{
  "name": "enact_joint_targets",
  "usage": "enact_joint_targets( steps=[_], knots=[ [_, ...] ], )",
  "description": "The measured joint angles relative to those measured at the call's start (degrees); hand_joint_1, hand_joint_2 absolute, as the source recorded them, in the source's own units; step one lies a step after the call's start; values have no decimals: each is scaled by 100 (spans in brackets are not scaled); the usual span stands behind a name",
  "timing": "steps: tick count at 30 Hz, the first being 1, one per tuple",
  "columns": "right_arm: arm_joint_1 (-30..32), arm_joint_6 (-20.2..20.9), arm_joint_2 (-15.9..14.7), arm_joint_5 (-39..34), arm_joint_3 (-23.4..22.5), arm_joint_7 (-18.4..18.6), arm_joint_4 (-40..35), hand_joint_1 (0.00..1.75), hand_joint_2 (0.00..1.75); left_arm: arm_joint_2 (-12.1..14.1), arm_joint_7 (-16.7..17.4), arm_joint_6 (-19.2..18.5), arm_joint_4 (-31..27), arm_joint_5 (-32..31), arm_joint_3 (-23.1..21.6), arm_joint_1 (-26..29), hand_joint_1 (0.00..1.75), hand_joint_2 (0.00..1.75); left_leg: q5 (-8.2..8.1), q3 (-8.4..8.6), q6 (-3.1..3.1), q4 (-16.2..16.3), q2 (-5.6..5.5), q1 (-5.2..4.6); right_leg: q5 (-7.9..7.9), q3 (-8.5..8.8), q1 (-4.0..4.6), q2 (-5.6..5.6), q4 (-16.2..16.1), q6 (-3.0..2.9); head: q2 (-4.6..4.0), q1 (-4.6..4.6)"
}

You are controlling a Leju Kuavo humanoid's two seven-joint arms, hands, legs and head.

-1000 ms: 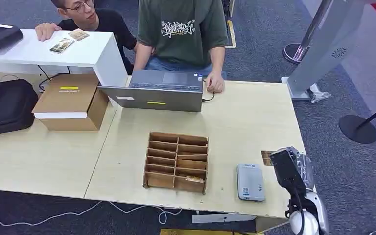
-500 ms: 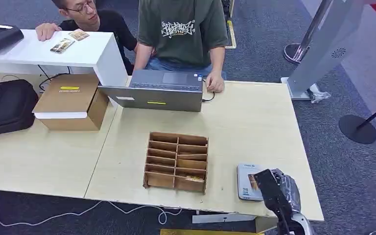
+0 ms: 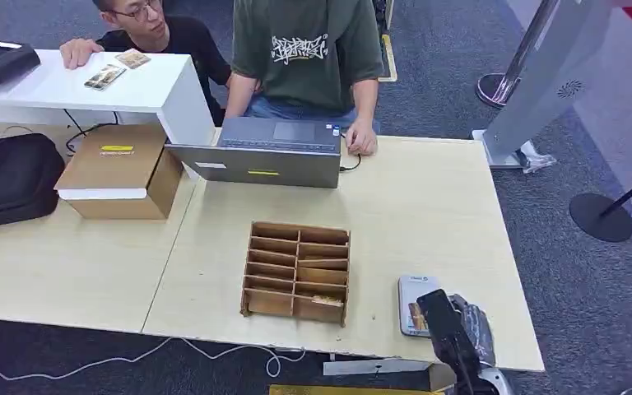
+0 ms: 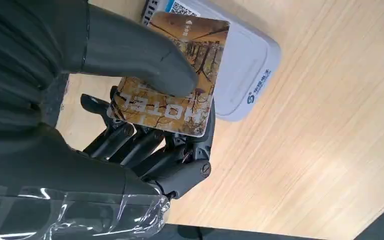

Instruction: Pass the card to the sensor for recognition and then transmit it.

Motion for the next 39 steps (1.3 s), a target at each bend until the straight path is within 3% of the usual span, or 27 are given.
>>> enact_joint_targets(
  steps=[10, 19, 39],
  knots=[
    [-68, 65, 175, 74, -155, 31, 118, 175, 175, 2, 0, 24, 0, -144, -2, -14, 0, 0, 0, 0, 0, 0, 0, 0, 0, 0, 0, 0, 0, 0, 0, 0],
    [-430, 173, 195, -77, -415, -168, 733, 175, 175, 13, 11, 85, 0, -206, -2, -62, 0, 0, 0, 2, 0, 0, 2, 0, 1, 2, 0, 2, 0, 0, 0, 2],
    [-964, 146, 179, -149, -420, -321, 1652, 175, 175, 20, 9, 9, 0, -33, -2, -47, 0, 0, -3, 34, -2, 0, 15, 2, 2, 31, 1, 13, -1, -1, 0, 0]
  ],
)
